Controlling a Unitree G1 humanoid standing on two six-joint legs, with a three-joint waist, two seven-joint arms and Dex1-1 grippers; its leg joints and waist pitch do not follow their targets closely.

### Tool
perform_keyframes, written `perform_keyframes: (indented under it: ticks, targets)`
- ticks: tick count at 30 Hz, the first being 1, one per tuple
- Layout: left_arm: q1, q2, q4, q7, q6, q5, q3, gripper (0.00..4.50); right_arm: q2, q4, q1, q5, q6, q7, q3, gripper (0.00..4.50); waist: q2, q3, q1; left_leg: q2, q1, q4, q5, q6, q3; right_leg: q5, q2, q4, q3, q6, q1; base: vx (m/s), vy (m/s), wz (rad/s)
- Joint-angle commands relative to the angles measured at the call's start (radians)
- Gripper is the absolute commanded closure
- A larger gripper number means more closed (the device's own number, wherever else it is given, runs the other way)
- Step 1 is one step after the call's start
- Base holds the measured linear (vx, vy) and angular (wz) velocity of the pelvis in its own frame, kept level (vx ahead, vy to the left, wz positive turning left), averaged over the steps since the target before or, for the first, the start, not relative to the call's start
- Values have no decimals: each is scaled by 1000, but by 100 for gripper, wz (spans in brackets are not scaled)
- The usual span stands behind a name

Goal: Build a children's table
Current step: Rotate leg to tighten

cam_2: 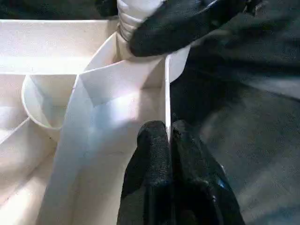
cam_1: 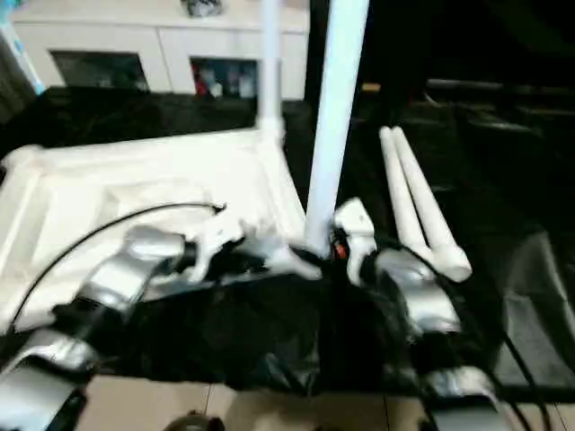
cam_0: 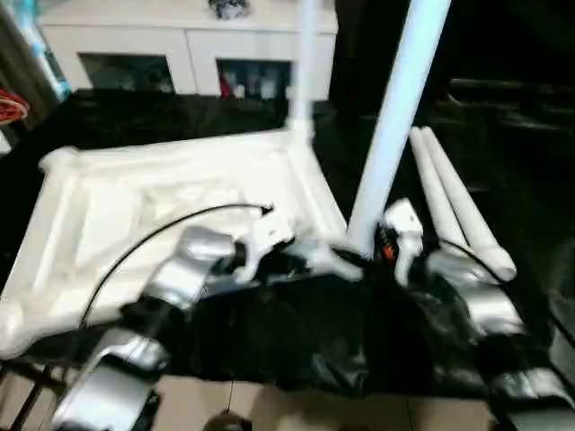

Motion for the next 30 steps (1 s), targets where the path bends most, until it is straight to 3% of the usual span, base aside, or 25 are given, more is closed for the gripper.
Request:
perform_keyframes:
  ticks: [1,7,8,11,15,24,30]
  targets:
    - [-62,-72,-10,84,2,-23,30,450,50,66,-2,-41,26,-87,25,174,-8,-70,-2,49,23,-72,-250,21,-19,-314,-80,-81,45,-190,43,0,0,0]
    - [-77,-119,16,155,-2,-9,26,450,105,151,-48,-46,-24,-173,-1,174,-8,-76,-1,48,17,-67,-212,40,-18,-228,-80,-72,44,-208,50,0,0,0]
    - [-76,-119,15,151,-7,-7,23,450,108,157,-52,-40,-28,-169,-5,118,-8,-76,-1,48,17,-67,-207,43,-18,-217,-80,-70,44,-211,50,0,0,0]
    - [-60,-103,-6,113,-18,-11,12,450,103,144,-53,-12,-15,-121,-11,102,-9,-77,0,47,16,-65,-197,58,-17,-197,-78,-68,43,-219,53,0,0,0]
    - [-44,-83,-23,76,-31,-18,6,450,83,134,-50,-27,-36,-94,1,66,-7,-78,0,50,16,-66,-196,61,-18,-184,-78,-66,43,-226,53,0,0,0]
    - [8,-12,-110,-73,-50,-66,-6,450,-16,8,24,2,-60,171,51,66,-6,-80,9,55,15,-62,-174,88,-15,-137,-76,-58,42,-240,55,0,0,0]
    - [26,37,-133,-161,-62,-80,-9,450,-92,-107,83,34,-44,366,108,66,-9,-76,18,55,16,-64,-210,79,-15,-213,-78,-65,43,-228,52,0,0,0]
